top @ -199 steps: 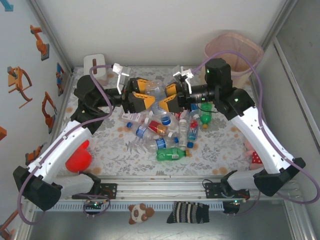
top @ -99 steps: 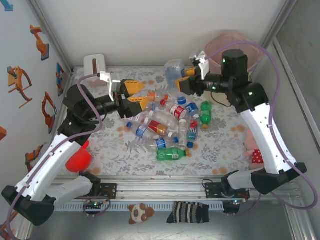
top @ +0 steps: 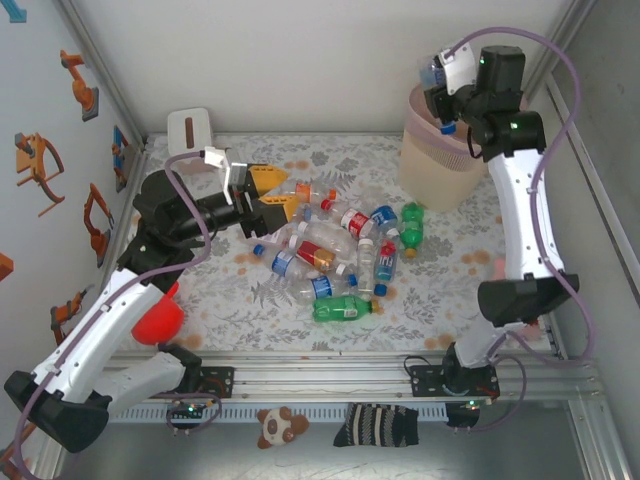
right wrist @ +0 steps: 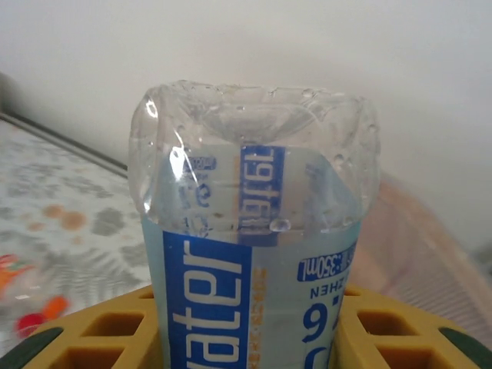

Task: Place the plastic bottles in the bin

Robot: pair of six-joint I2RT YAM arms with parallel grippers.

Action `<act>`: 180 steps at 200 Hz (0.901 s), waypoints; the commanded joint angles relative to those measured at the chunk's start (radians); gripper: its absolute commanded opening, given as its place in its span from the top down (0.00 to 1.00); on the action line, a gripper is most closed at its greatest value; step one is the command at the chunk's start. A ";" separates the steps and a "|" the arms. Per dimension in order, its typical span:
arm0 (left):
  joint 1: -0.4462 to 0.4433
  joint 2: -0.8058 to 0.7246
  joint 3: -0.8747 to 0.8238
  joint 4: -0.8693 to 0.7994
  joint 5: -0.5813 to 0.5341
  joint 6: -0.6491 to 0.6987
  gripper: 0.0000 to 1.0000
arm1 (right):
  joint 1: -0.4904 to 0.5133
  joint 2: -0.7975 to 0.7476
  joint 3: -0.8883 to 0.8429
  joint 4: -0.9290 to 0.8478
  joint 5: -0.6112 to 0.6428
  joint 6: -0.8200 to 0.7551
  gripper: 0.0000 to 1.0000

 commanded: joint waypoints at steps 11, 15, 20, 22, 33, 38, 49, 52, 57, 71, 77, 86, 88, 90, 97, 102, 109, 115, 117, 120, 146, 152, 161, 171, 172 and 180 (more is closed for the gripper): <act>0.011 -0.004 -0.011 -0.007 0.001 0.036 0.27 | -0.036 0.122 0.125 0.016 0.164 -0.196 0.57; 0.013 -0.004 -0.011 -0.009 0.002 0.037 0.27 | -0.039 0.142 0.142 0.017 0.175 -0.209 0.57; 0.015 -0.001 -0.013 -0.008 0.000 0.036 0.27 | -0.044 0.167 0.162 0.015 0.190 -0.223 0.57; 0.015 -0.001 -0.014 -0.008 0.000 0.037 0.27 | -0.047 0.176 0.171 0.014 0.195 -0.229 0.56; 0.020 0.002 -0.018 -0.004 -0.001 0.033 0.27 | -0.059 0.222 0.208 0.013 0.218 -0.263 0.55; 0.020 0.005 -0.020 -0.001 -0.001 0.033 0.27 | -0.065 0.243 0.226 0.013 0.232 -0.274 0.54; 0.025 0.012 -0.027 0.006 -0.001 0.026 0.27 | -0.074 0.289 0.255 0.014 0.260 -0.301 0.54; 0.026 0.014 -0.029 0.009 0.000 0.024 0.27 | -0.075 0.298 0.259 0.017 0.267 -0.313 0.54; 0.028 0.016 -0.031 0.010 -0.001 0.022 0.27 | -0.078 0.313 0.263 0.023 0.279 -0.327 0.53; 0.035 0.029 -0.035 0.016 -0.001 0.015 0.27 | -0.082 0.352 0.264 0.052 0.310 -0.375 0.53; 0.038 0.036 -0.037 0.019 0.000 0.010 0.27 | -0.083 0.369 0.261 0.067 0.329 -0.395 0.52; 0.045 0.046 -0.039 0.024 -0.001 0.002 0.27 | -0.087 0.398 0.268 0.088 0.363 -0.420 0.52; 0.046 0.049 -0.038 0.025 -0.001 0.000 0.27 | -0.088 0.403 0.271 0.093 0.371 -0.426 0.52; 0.047 0.052 -0.038 0.027 0.001 -0.002 0.27 | -0.090 0.410 0.274 0.094 0.376 -0.432 0.51; 0.051 0.059 -0.042 0.035 0.001 -0.011 0.27 | -0.097 0.436 0.284 0.100 0.388 -0.440 0.51; 0.054 0.062 -0.043 0.043 0.002 -0.017 0.27 | -0.103 0.451 0.294 0.103 0.391 -0.441 0.51; 0.060 0.072 -0.048 0.054 0.002 -0.027 0.27 | -0.109 0.471 0.302 0.104 0.389 -0.440 0.51; 0.063 0.080 -0.052 0.068 0.002 -0.036 0.27 | -0.115 0.483 0.302 0.109 0.387 -0.442 0.50; 0.063 0.082 -0.053 0.073 0.001 -0.038 0.27 | -0.116 0.487 0.302 0.111 0.386 -0.443 0.50; 0.065 0.086 -0.053 0.079 0.002 -0.043 0.27 | -0.117 0.493 0.301 0.115 0.385 -0.445 0.50; 0.076 0.126 -0.061 0.128 0.012 -0.080 0.27 | -0.130 0.547 0.293 0.149 0.382 -0.472 0.50; 0.079 0.136 -0.057 0.137 0.019 -0.086 0.27 | -0.133 0.559 0.290 0.155 0.380 -0.479 0.49; 0.081 0.148 -0.055 0.147 0.025 -0.095 0.27 | -0.137 0.576 0.285 0.163 0.377 -0.487 0.49; 0.083 0.160 -0.054 0.156 0.028 -0.103 0.27 | -0.141 0.590 0.275 0.174 0.367 -0.493 0.49; 0.083 0.162 -0.054 0.156 0.028 -0.103 0.27 | -0.142 0.591 0.274 0.177 0.365 -0.494 0.49; 0.085 0.168 -0.054 0.163 0.028 -0.109 0.27 | -0.146 0.603 0.265 0.186 0.354 -0.498 0.49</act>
